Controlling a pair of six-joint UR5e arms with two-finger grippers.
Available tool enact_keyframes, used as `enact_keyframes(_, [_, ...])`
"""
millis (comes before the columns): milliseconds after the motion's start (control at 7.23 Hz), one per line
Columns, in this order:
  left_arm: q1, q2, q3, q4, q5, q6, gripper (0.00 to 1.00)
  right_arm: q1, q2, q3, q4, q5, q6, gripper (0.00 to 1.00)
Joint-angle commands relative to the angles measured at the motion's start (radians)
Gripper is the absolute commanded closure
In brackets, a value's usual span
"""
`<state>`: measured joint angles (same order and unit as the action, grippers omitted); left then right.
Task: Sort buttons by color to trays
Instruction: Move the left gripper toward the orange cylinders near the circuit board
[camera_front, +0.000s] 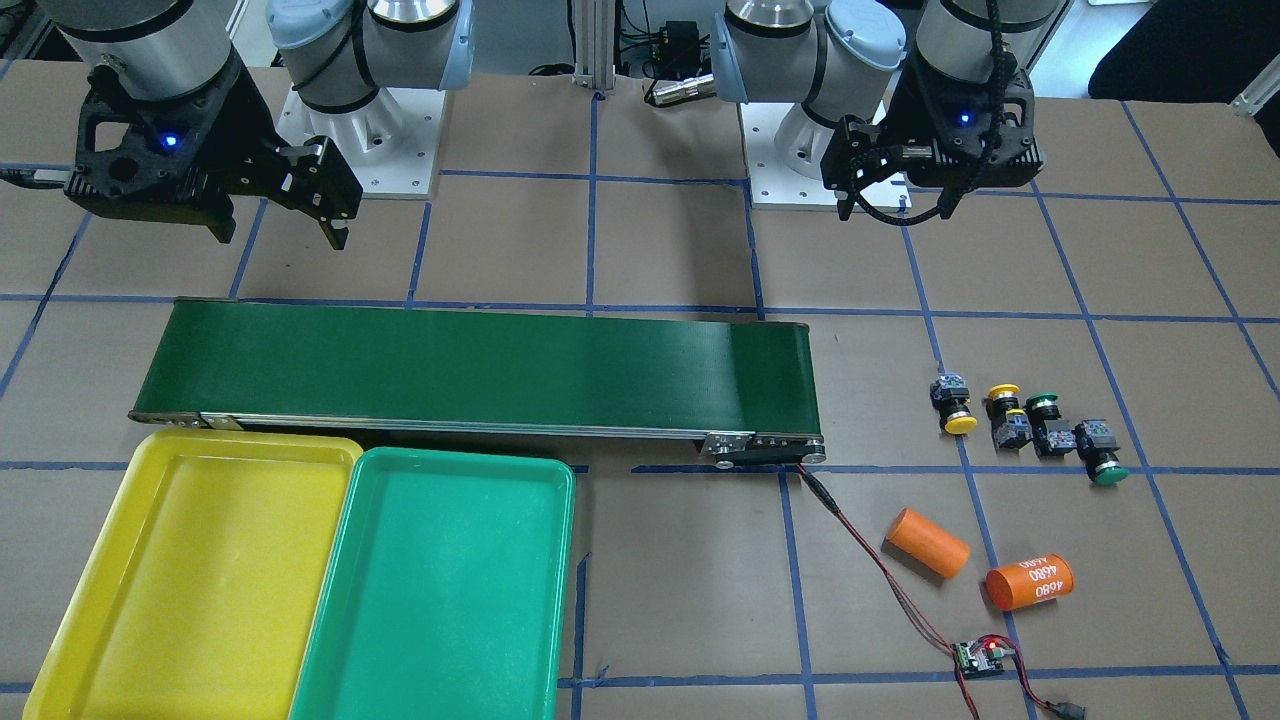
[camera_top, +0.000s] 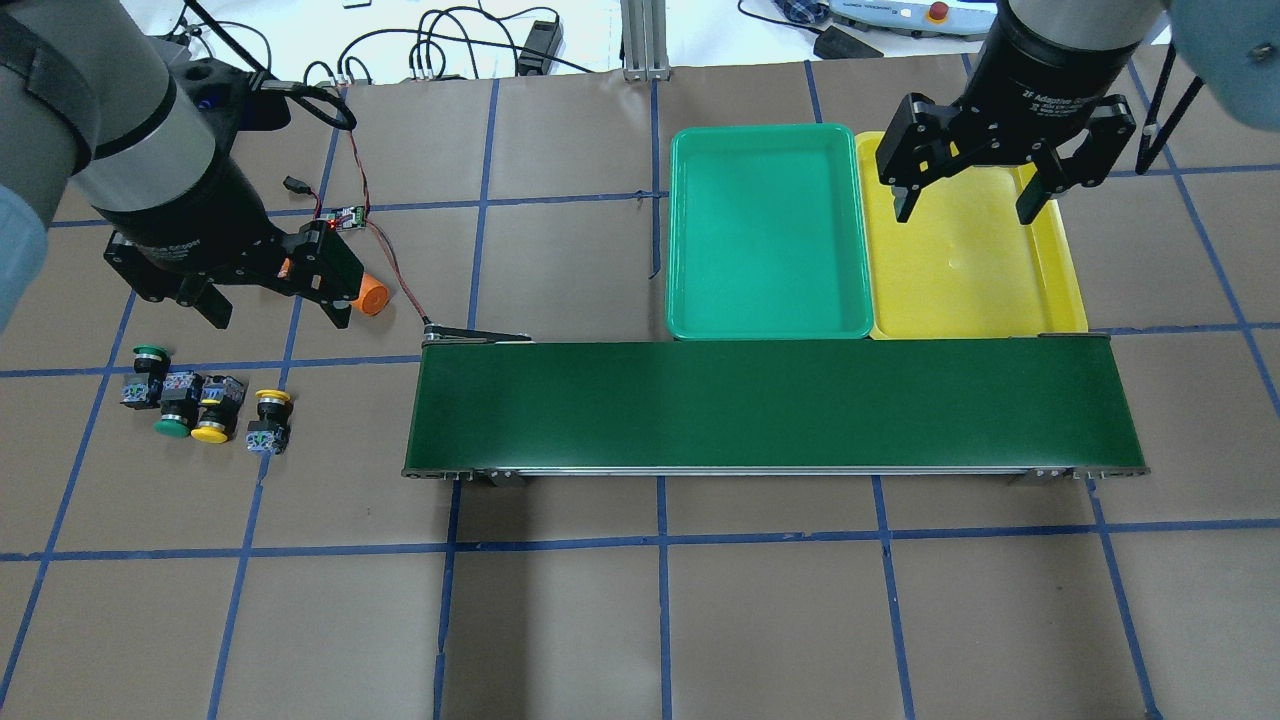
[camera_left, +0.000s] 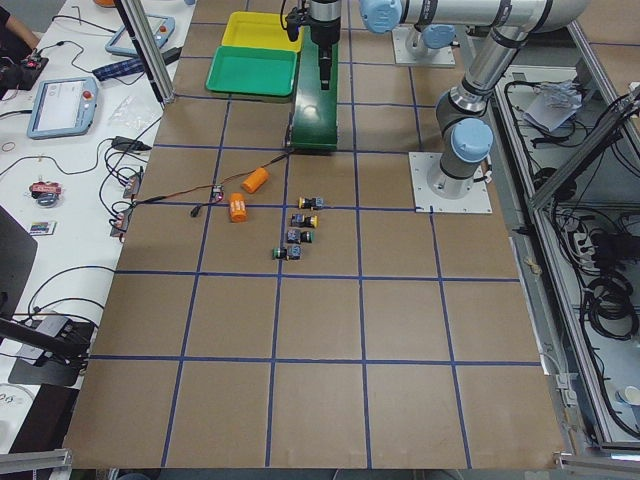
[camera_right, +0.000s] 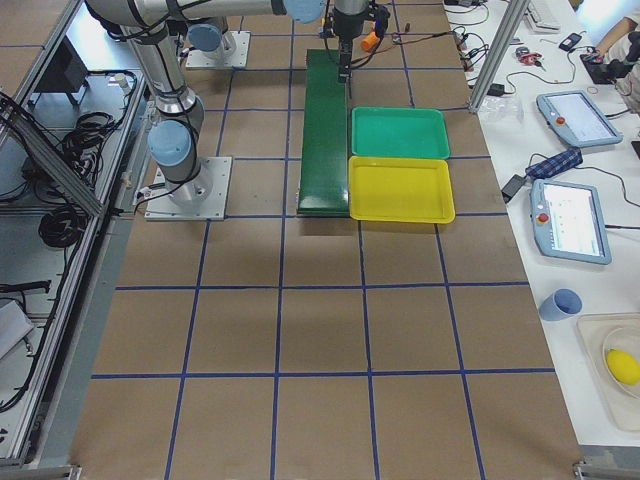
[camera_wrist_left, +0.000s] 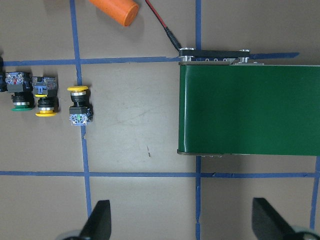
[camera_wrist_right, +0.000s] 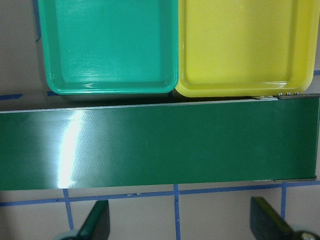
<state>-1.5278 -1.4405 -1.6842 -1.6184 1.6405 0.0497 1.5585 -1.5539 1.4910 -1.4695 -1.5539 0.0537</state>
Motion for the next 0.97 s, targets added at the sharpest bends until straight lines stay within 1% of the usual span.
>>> enact_keyframes(0, [0.0, 0.002, 0.0, 0.0, -0.002, 0.002, 0.0, 0.0, 0.0, 0.0, 0.0, 0.0, 0.0, 0.0])
enact_keyframes(276, [0.0, 0.005, 0.001, -0.001, -0.005, 0.001, 0.0, 0.0, 0.0, 0.0, 0.0, 0.0, 0.0, 0.0])
enact_keyframes(415, [0.0, 0.011, 0.001, -0.009, -0.052, -0.002, 0.0, 0.0, 0.0, 0.0, 0.0, 0.0, 0.0, 0.0])
enact_keyframes(829, [0.014, 0.008, 0.0, -0.005, -0.067, 0.002, 0.0, 0.0, 0.0, 0.0, 0.0, 0.0, 0.0, 0.0])
